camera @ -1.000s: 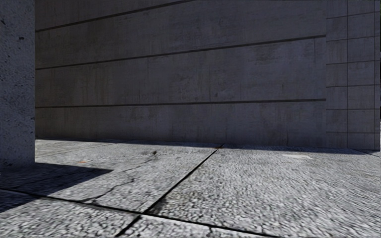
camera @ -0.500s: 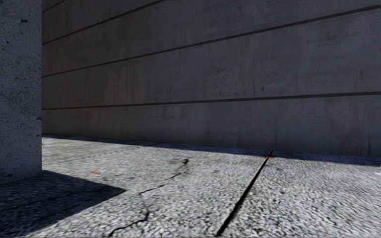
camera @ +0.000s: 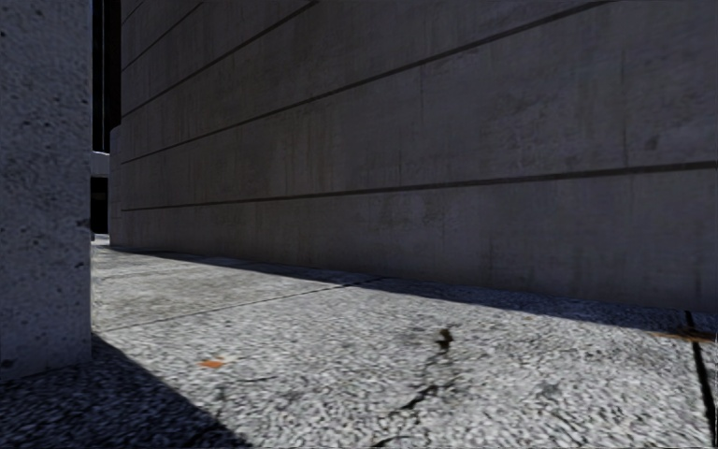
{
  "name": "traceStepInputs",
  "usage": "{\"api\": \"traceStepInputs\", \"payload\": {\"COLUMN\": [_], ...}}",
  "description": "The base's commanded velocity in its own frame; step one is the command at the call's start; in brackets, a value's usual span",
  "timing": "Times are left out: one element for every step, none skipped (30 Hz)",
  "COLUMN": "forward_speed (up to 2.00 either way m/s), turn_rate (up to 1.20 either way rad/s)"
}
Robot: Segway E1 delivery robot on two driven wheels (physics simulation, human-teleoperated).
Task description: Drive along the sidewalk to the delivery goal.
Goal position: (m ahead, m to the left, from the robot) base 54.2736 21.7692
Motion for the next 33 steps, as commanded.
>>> {"api": "traceStepInputs", "payload": {"forward_speed": [2.0, 2.0, 2.0, 2.0, 2.0, 2.0, 2.0, 2.0, 2.0, 2.0, 2.0, 2.0, 2.0, 2.0, 2.0, 2.0, 2.0, 2.0, 2.0, 2.0, 2.0, 2.0, 2.0, 2.0, 2.0, 2.0, 2.0, 2.0, 2.0, 2.0, 2.0, 2.0, 2.0], "turn_rate": [0.57, 0.57, 0.57, 0.57, 0.57, 0.57, 0.57, 0.57, 0.57, 0.57, 0.57, 0.57, 0.57, 0.57, 0.57, 0.57, 0.57, 0.57, 0.57, 0.57, 0.57, 0.57, 0.57, 0.57, 0.57, 0.57, 0.57, 0.57, 0.57, 0.57, 0.57, 0.57, 0.57]}}
